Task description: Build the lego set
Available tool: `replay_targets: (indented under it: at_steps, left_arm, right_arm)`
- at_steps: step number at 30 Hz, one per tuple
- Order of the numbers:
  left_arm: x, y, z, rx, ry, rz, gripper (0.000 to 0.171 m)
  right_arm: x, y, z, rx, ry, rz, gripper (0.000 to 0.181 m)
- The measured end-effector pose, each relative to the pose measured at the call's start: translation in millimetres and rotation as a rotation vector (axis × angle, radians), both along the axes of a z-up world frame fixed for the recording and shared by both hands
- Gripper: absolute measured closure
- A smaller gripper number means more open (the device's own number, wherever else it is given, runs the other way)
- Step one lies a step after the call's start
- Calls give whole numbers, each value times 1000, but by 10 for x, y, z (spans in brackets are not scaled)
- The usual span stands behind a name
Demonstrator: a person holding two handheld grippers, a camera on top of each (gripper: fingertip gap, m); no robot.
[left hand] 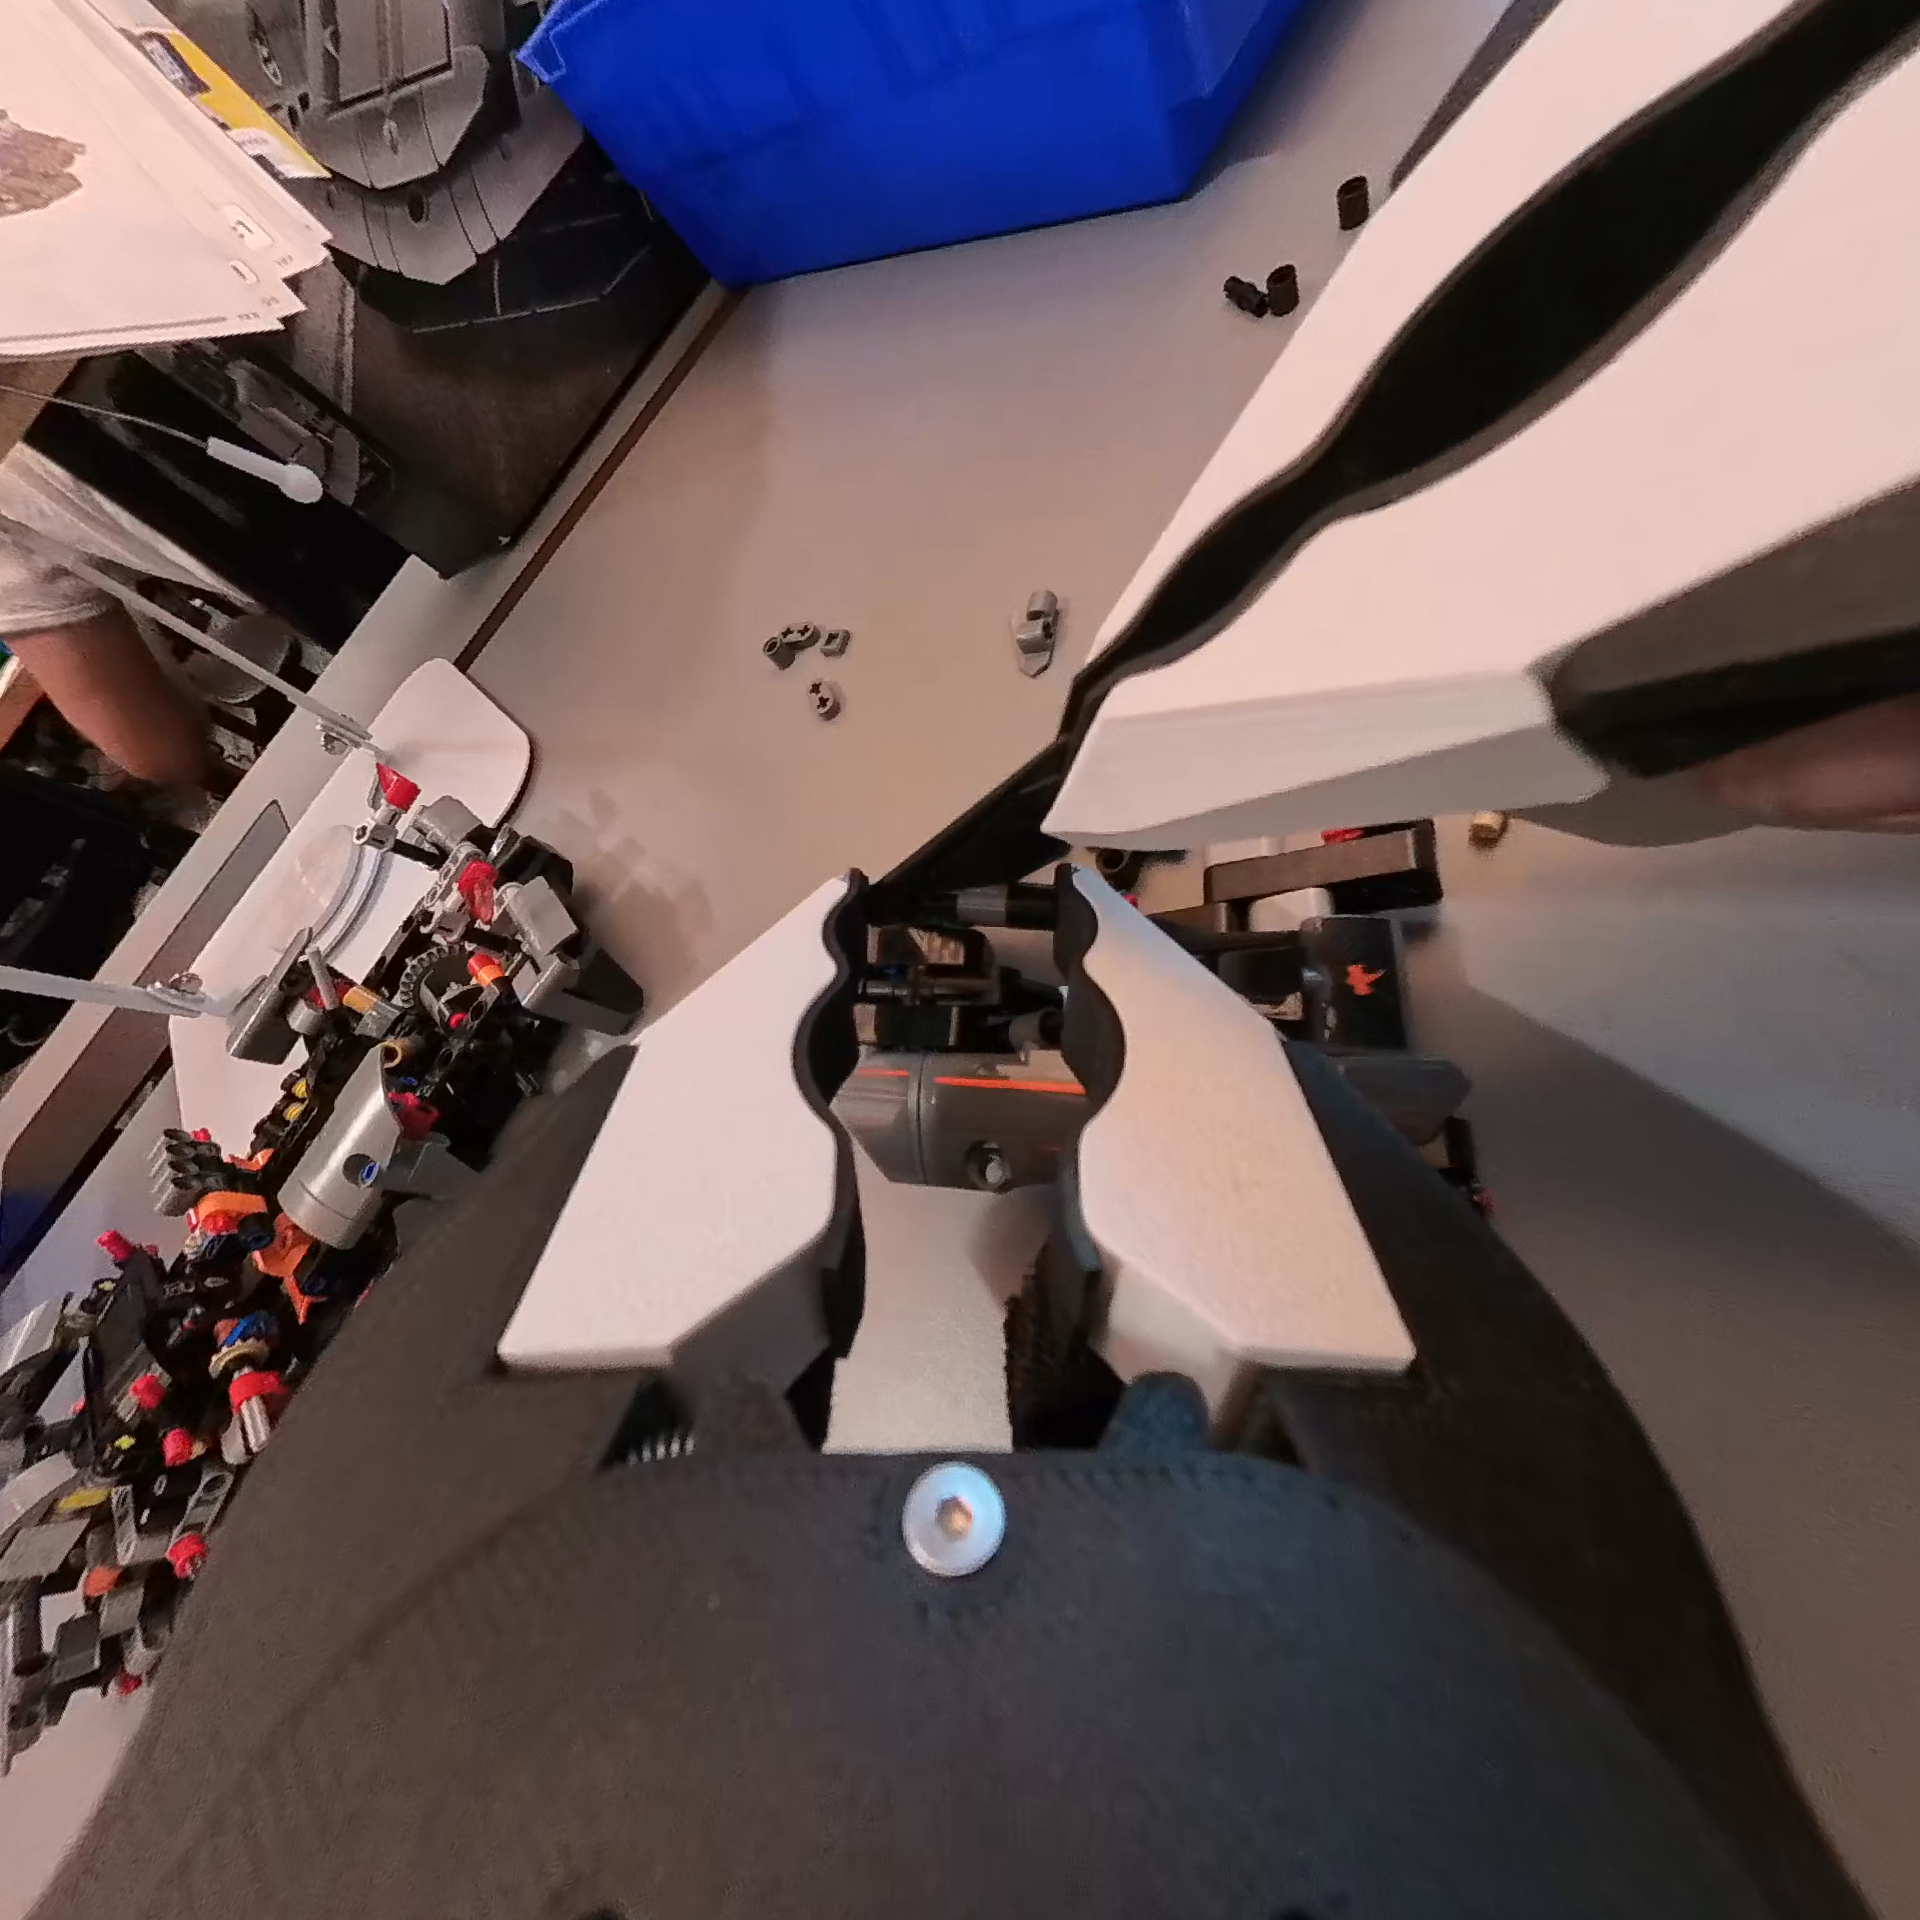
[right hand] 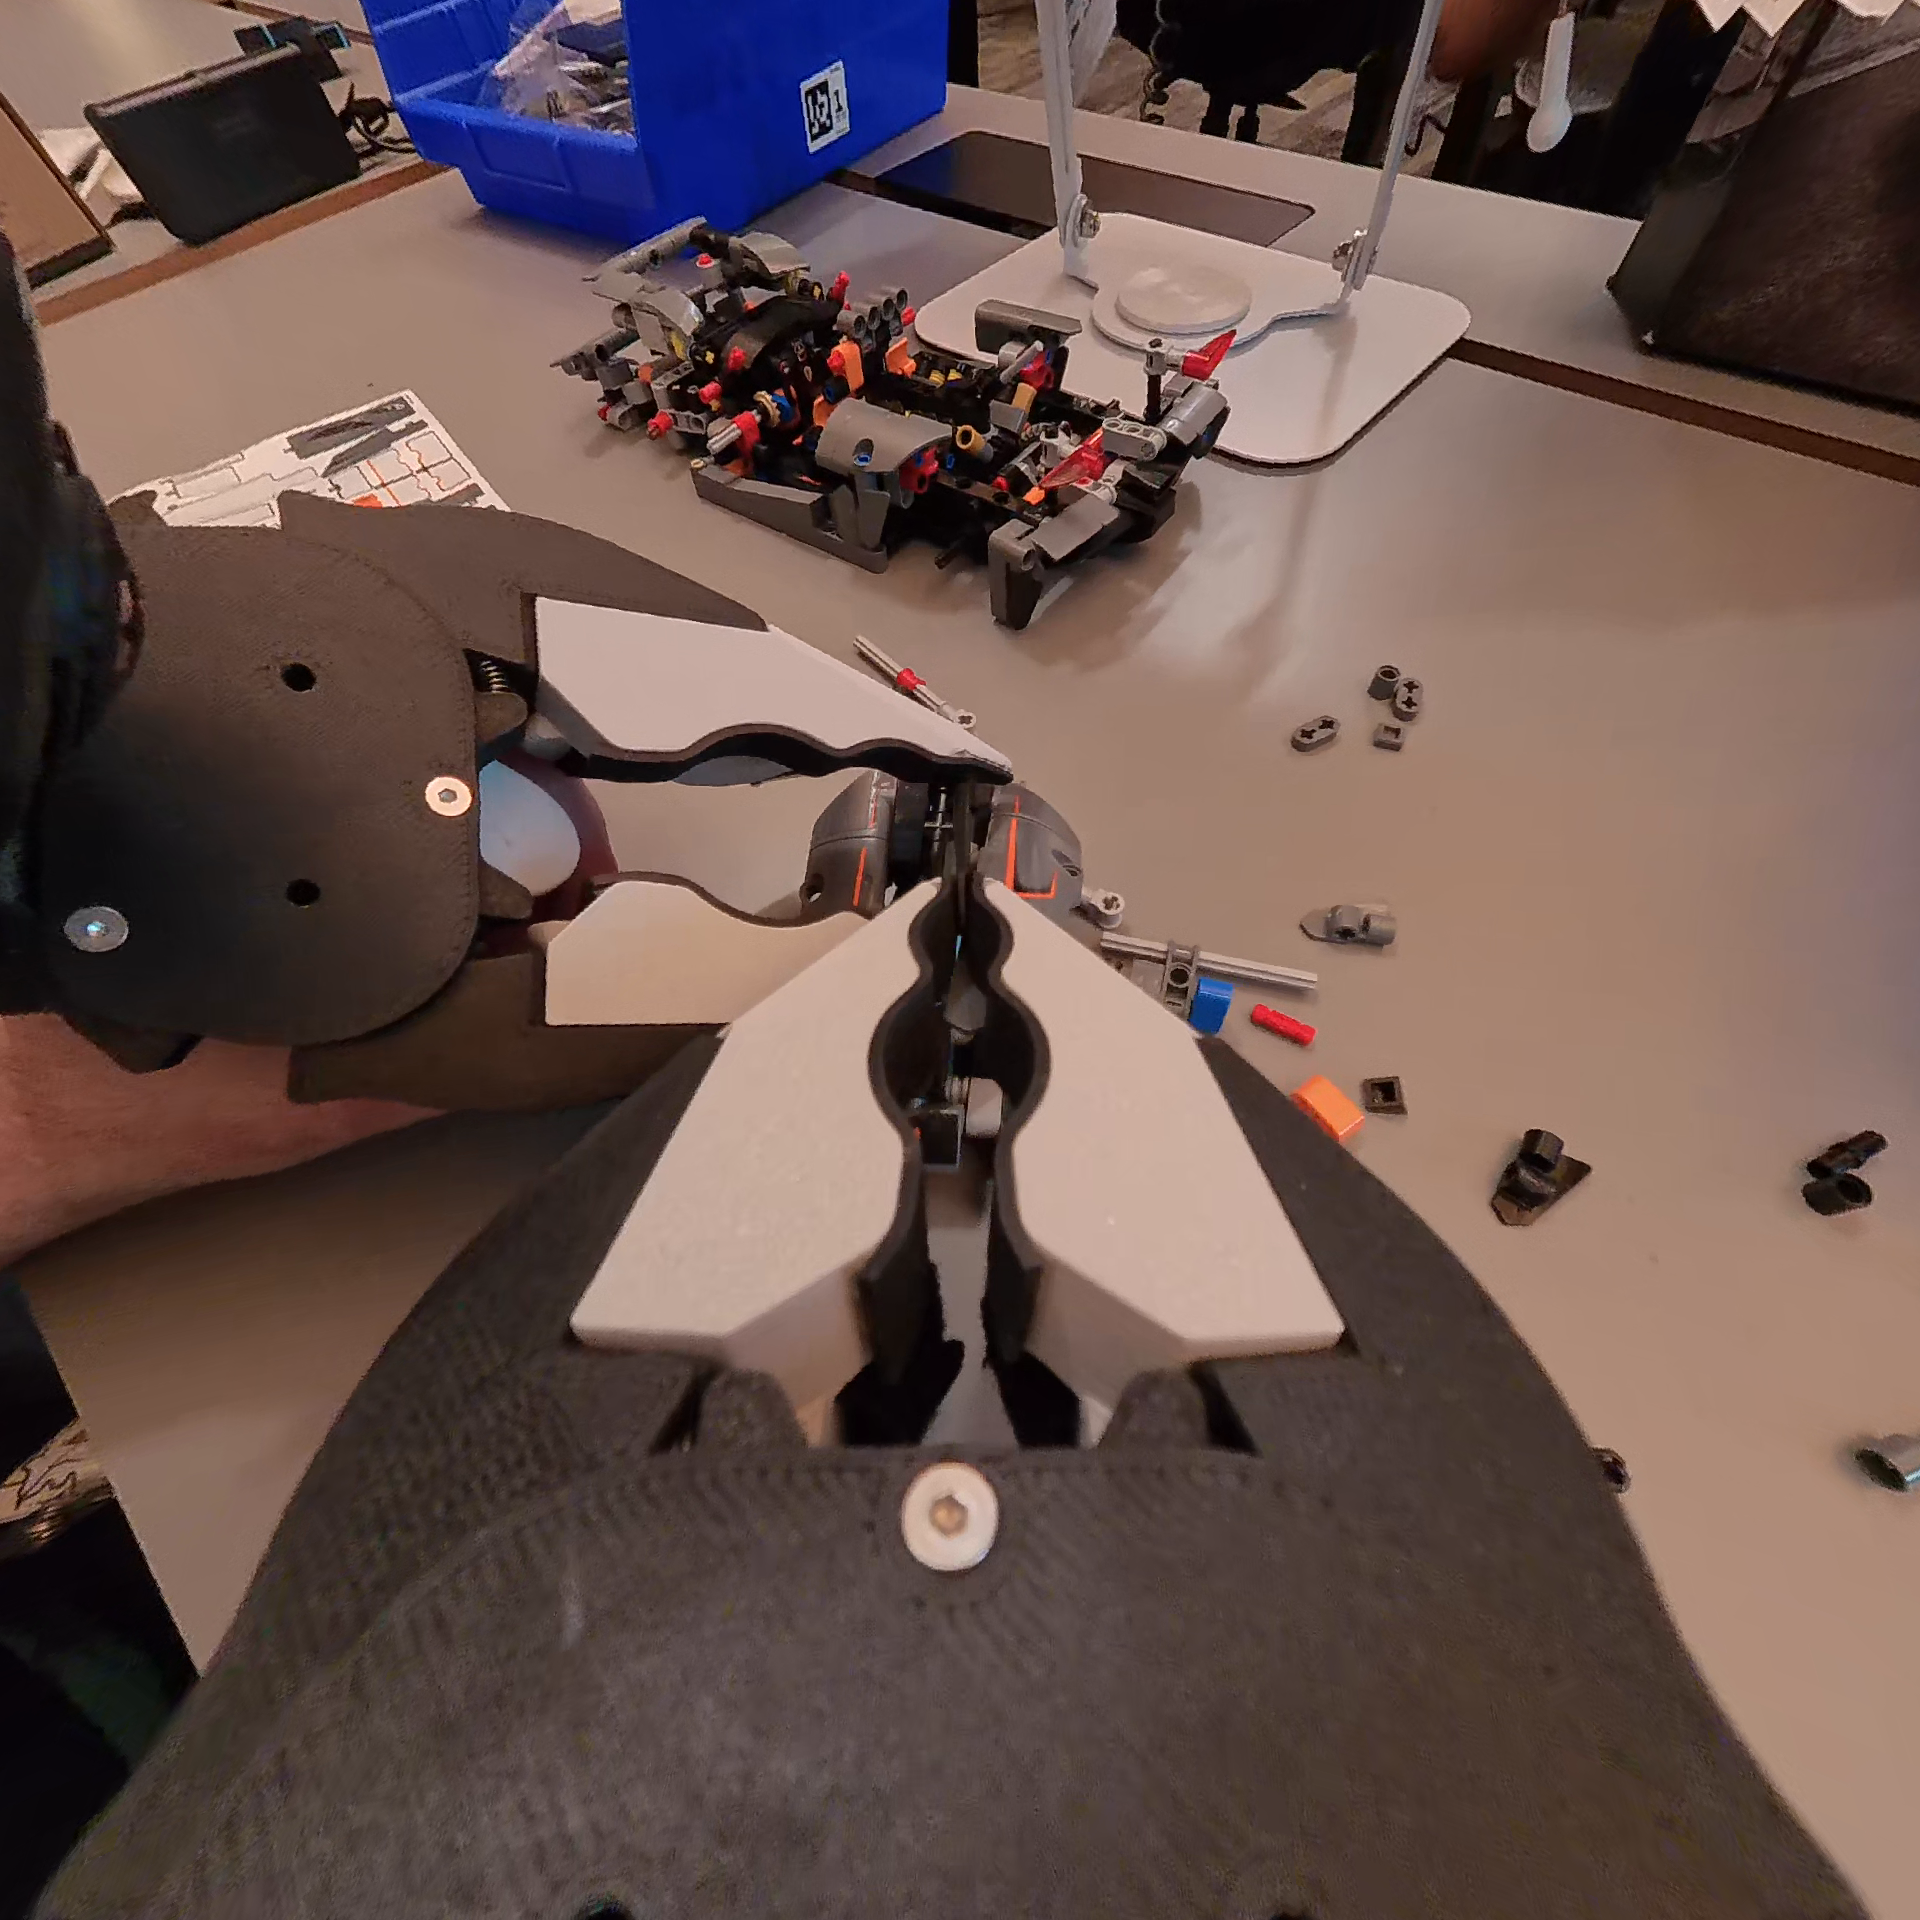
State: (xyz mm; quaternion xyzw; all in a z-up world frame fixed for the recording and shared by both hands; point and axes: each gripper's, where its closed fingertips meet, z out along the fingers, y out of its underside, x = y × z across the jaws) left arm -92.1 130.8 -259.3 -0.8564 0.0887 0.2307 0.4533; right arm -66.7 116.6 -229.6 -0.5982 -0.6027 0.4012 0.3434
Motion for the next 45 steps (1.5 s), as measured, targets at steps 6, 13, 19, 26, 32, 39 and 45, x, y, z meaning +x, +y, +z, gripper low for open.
replay_targets:
  at_steps: [6,13,19,26,32,39,45]
  left_arm:
    - [23,13,-3,-4,0,-10,138]
    - [25,34,-2,-9,18,-16,138]
    - [26,38,-3,-12,28,-17,138]
    - [21,46,-2,-6,21,-16,138]
    - [6,53,12,4,22,-9,137]
    - [8,48,1,-2,15,-12,138]
    - [1,48,4,3,18,-8,138]
  right_arm:
    - [26,4,-4,-3,8,-5,181]
    - [40,8,18,14,-3,-2,173]
    - [56,1,39,104,-40,16,181]
    - [59,11,20,38,-38,-2,181]
    - [53,38,18,-17,-7,-39,181]
    - [60,30,8,-67,4,-48,181]
    - [50,24,7,-95,-1,-37,181]
